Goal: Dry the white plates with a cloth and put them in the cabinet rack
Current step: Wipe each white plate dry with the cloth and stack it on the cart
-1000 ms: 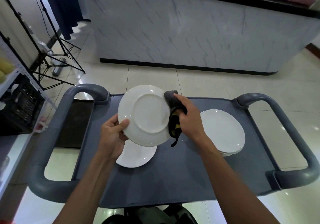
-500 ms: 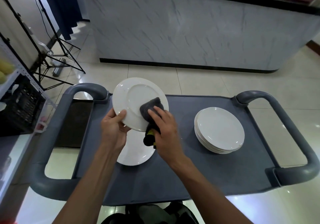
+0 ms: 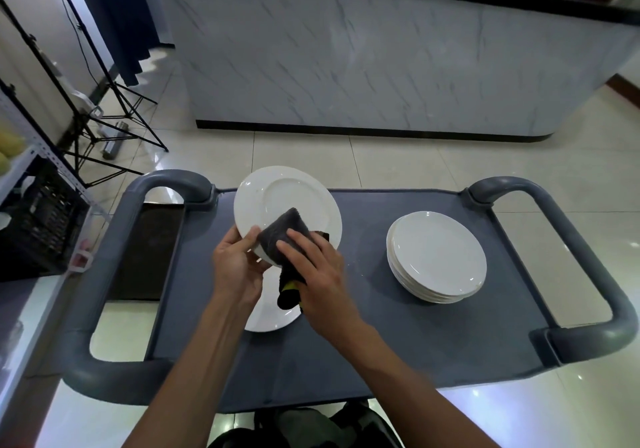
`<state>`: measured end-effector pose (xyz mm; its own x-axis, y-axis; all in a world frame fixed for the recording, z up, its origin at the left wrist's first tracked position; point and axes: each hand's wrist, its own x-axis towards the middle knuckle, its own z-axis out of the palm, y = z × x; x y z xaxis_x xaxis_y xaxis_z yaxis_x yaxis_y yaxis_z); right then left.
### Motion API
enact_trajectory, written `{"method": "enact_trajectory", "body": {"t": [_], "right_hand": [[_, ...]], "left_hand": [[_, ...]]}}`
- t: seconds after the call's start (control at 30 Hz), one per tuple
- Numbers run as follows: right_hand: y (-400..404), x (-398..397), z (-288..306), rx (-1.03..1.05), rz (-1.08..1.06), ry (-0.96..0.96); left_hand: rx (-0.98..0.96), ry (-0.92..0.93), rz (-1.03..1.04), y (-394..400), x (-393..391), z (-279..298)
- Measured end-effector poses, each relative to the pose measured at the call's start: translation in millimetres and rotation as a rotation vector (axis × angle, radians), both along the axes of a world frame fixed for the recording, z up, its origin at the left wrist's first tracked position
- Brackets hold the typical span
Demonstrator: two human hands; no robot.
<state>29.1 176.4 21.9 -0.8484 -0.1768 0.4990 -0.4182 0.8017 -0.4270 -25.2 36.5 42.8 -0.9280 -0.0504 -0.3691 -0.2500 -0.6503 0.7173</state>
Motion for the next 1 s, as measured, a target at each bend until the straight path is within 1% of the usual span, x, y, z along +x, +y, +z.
{"method": "enact_trajectory", "body": {"t": [0.17,0.33,0.4,0.47,0.63,0.87,1.0], "right_hand": [[16.0,-0.1,5.6,-0.067,-0.110,-0.065],[40.3,-11.2,13.5,-0.241,-0.198,-0.193],[51.6,-16.1,17.5,-0.278,-0.210,-0.233],[60.4,-21.7,22.0,-0.294,-0.227,-0.245],[67.9,-40.6,32.5,-0.410,-0.327,-0.223],[65.2,-62.2,47.7,-0.405,-0.282,-0.232],[53.0,-73.5,56.6,-0.318,-0.210,-0.187]], "left_hand": [[0.053,0.021,-0.018,-2.1,0.9,-3.0],[0.054,0.070,-0.059,-5.0,2.4,-5.8],[0.052,0.083,-0.074,-7.5,4.4,-7.5],[0.042,0.090,-0.097,-9.2,6.3,-8.1],[-0.044,0.087,-0.173,-8.7,9.2,-5.5],[-0.142,0.107,-0.234,-9.8,9.1,-7.9],[-0.180,0.126,-0.269,-5.2,11.9,-11.7]]}}
